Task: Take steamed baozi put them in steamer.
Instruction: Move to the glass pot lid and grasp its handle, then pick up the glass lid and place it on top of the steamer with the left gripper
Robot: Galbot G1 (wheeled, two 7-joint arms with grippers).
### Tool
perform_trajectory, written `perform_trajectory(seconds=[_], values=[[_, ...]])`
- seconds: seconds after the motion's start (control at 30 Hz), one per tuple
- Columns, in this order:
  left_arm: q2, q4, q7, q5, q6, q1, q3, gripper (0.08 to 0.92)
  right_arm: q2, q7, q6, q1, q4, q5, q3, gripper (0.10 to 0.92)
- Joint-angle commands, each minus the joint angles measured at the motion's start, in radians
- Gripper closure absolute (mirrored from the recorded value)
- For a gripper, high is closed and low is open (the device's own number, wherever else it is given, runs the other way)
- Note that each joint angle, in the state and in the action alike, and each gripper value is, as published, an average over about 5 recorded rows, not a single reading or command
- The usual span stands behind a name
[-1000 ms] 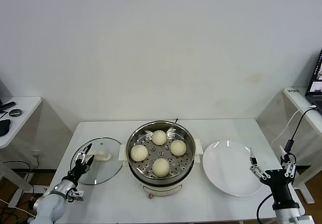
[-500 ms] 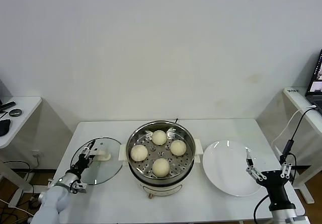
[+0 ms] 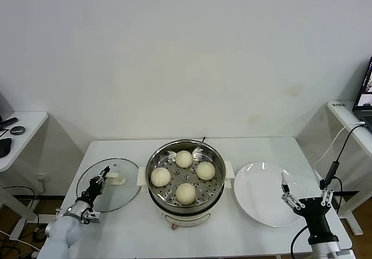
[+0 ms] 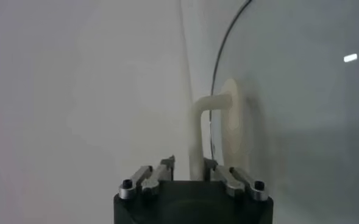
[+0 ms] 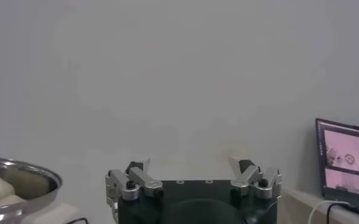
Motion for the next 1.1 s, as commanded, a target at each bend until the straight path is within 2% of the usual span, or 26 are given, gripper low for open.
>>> perform_trajectory(seconds=[0.03, 0.17, 0.37, 0.5, 0.6, 0.7, 0.8, 0.93, 1.1], values=[[0.019, -0.187, -0.015, -0.112, 0.047, 0.135, -0.036, 0.825, -0.010, 0.001, -0.001, 0.000, -0.002, 0.002, -0.005, 0.203], [0.050, -0.377, -0.005, -0.197, 0.128, 0.264, -0.081, 0.833, -0.025, 0.001, 0.000, -0.004, -0.007, 0.007, -0.007, 0.203], [0.119, -0.687, 0.028, -0.331, 0.337, 0.522, -0.208, 0.833, -0.047, 0.001, 0.002, -0.015, -0.025, 0.016, -0.007, 0.203], [0.168, -0.858, 0.134, -0.421, 0.464, 0.628, -0.294, 0.833, -0.057, 0.002, 0.007, -0.018, -0.053, 0.012, -0.014, 0.203], [0.204, -0.991, 0.234, -0.503, 0.559, 0.657, -0.304, 0.833, -0.056, 0.002, 0.012, -0.015, -0.085, -0.001, -0.025, 0.203], [0.241, -1.112, 0.310, -0.568, 0.643, 0.622, -0.250, 0.833, -0.050, -0.001, 0.016, -0.007, -0.128, -0.025, -0.048, 0.203], [0.292, -1.173, 0.342, -0.634, 0.728, 0.545, -0.119, 0.833, -0.036, -0.008, 0.014, -0.001, -0.168, -0.054, -0.084, 0.203], [0.336, -1.175, 0.333, -0.651, 0.807, 0.403, 0.127, 0.833, -0.013, -0.011, 0.003, 0.012, -0.219, -0.096, -0.125, 0.203], [0.294, -1.114, 0.370, -0.533, 0.866, 0.209, 0.392, 0.833, 0.008, 0.008, 0.004, 0.038, -0.257, -0.129, -0.148, 0.203]])
